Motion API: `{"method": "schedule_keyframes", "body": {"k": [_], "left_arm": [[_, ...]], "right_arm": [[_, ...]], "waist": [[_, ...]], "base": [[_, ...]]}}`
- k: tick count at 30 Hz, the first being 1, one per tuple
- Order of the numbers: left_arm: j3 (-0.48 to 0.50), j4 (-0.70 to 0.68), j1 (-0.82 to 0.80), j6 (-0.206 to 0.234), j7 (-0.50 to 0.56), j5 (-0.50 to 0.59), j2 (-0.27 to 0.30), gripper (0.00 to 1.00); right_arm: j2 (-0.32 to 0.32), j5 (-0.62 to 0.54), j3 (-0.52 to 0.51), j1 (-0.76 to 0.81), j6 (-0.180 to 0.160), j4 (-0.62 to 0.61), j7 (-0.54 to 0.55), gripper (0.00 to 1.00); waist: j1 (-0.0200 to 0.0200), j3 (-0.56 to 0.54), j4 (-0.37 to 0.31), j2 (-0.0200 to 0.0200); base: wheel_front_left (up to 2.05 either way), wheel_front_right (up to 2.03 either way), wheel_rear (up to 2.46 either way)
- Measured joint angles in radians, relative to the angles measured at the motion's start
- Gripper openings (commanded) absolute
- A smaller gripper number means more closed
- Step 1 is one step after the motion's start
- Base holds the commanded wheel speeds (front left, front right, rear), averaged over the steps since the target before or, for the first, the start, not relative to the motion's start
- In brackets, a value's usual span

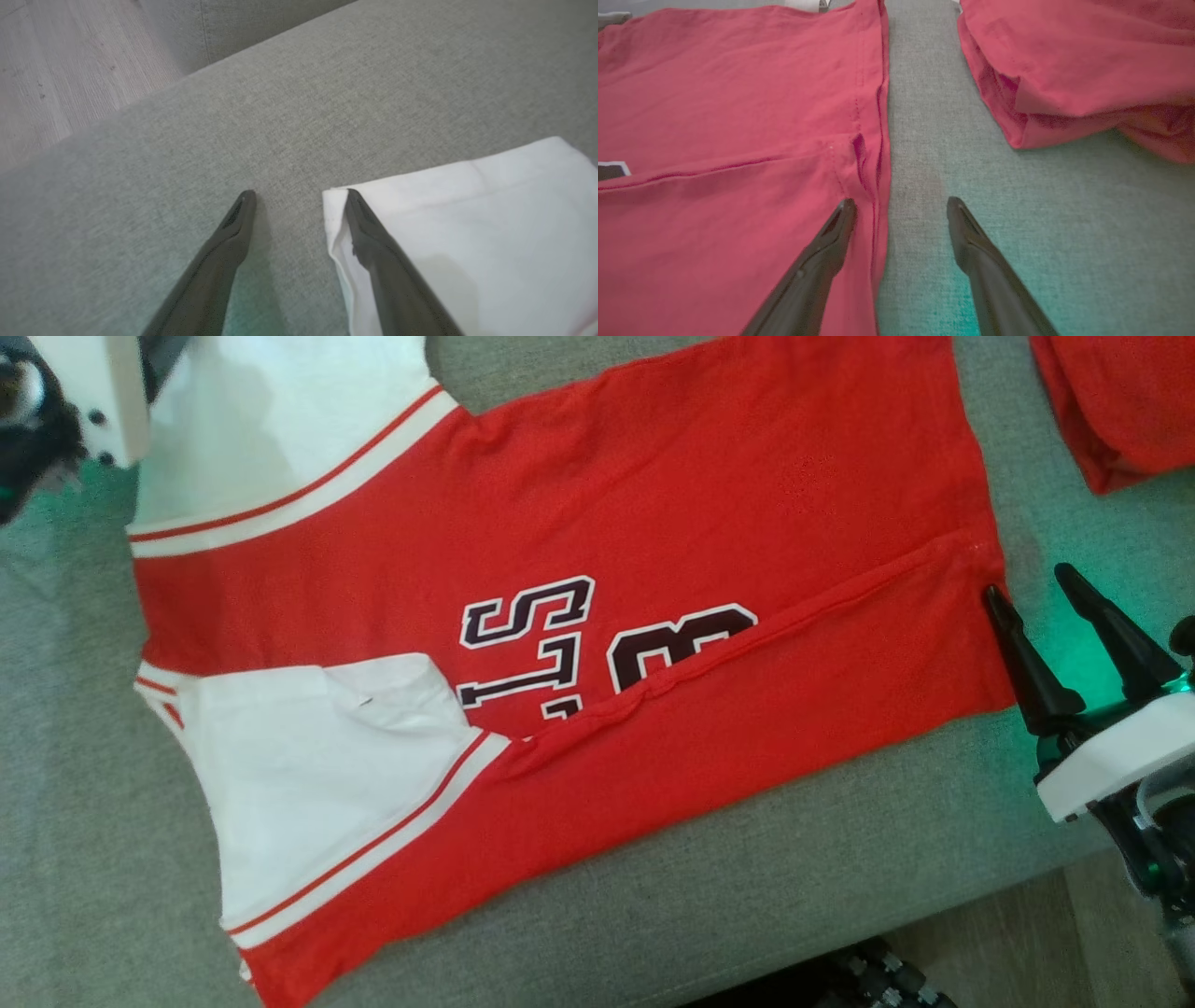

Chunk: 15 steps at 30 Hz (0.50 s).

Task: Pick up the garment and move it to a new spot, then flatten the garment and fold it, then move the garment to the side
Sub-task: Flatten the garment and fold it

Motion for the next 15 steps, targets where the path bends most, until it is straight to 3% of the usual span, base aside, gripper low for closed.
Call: {"method": "schedule_keyframes", "body": {"k": [2, 9, 15], "left_arm": [[-0.016, -0.001, -0.02, 0.0, 0.004, -0.022, 0.009, 0.0], [-0.097, -0.066, -0.031, 0.0, -0.011, -0.119, 0.026, 0.0], [-0.141, -0.088, -0.033, 0.0, -0.046, -0.18, 0.026, 0.0]], "right_arm": [[0.001, 0.0, 0.0, -0.001, 0.0, 0.008, -0.008, 1.0], [-0.013, 0.031, 0.003, -0.066, 0.0, 0.006, -0.021, 1.0], [-0.067, 0.053, 0.06, -0.326, 0.0, 0.06, 0.092, 1.0]], "waist": [[0.0, 0.009, -0.008, 0.0], [0.0, 0.011, 0.014, 0.0], [0.0, 0.004, 0.055, 0.0]], "base": [[0.0, 0.0, 0.0], [0.0, 0.0, 0.0], [0.0, 0.0, 0.0]]}}
